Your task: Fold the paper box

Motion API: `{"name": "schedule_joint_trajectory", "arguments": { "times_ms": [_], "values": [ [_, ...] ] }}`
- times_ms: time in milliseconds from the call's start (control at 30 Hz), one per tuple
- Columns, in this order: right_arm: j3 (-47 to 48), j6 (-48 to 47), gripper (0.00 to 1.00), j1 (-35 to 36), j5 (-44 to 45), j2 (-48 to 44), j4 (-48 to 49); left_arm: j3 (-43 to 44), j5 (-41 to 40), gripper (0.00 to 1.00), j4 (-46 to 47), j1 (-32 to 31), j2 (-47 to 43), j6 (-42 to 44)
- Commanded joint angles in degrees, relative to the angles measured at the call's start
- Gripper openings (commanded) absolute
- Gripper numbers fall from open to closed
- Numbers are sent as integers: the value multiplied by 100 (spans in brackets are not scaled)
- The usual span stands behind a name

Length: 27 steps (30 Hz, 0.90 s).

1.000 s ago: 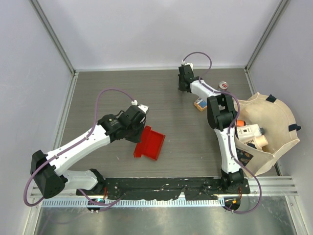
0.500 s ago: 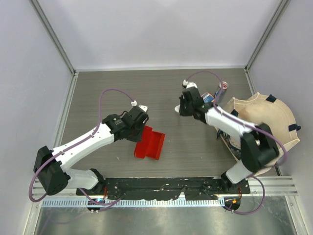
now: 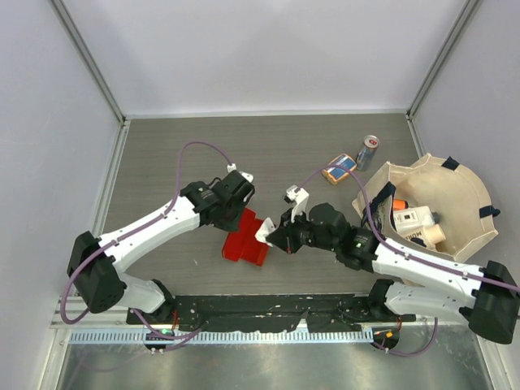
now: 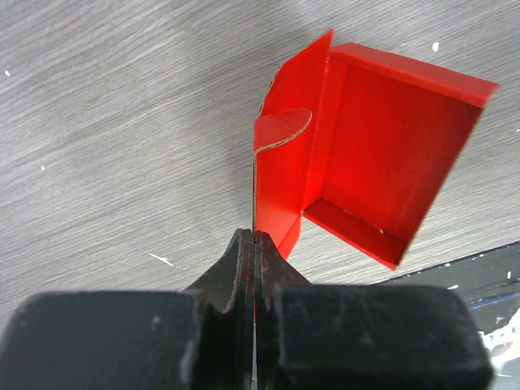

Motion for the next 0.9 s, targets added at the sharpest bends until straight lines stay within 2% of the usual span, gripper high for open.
{"name": "schedule_joint_trajectory", "arguments": {
  "times_ms": [0, 167, 233, 300, 400, 467, 533, 667, 700, 733, 833, 867],
  "values": [
    [292, 31, 7, 164, -263, 533, 906, 503, 83, 0, -233, 5, 34, 134],
    [372, -39, 13, 226, -176, 1175, 1310, 679, 127, 0, -374, 13, 96, 186],
    [581, -83, 23, 226, -132, 1535, 1285, 706, 162, 0, -409, 4, 157, 222],
    [758, -74, 37, 217, 61, 1911, 1066, 750, 197, 0, -479, 4, 227, 274],
    [724, -93, 40, 191, 201, 2098, 1310, 759, 381, 0, -479, 4, 315, 327],
    [706, -4, 41, 112, 237, 2055, 1215, 732, 548, 0, -435, 4, 342, 327],
    [531, 66, 44, 94, 761, 1714, 1005, 732, 645, 0, -435, 13, 324, 397],
    [381, -363, 54, -142, 1283, 1176, 425, 759, 655, 0, -558, 4, 307, 626],
    [372, -434, 55, -465, 1162, 1158, 371, 802, 654, 0, -584, 4, 315, 661],
    [407, -495, 55, -721, 403, 1280, 345, 820, 654, 0, -654, 13, 333, 740],
    [722, -741, 55, -1406, -638, 1701, 73, 943, 733, 0, -760, -4, 430, 811],
    [845, -960, 55, -1444, -989, 2007, -6, 952, 751, 0, -769, -4, 447, 846]
  ]
}}
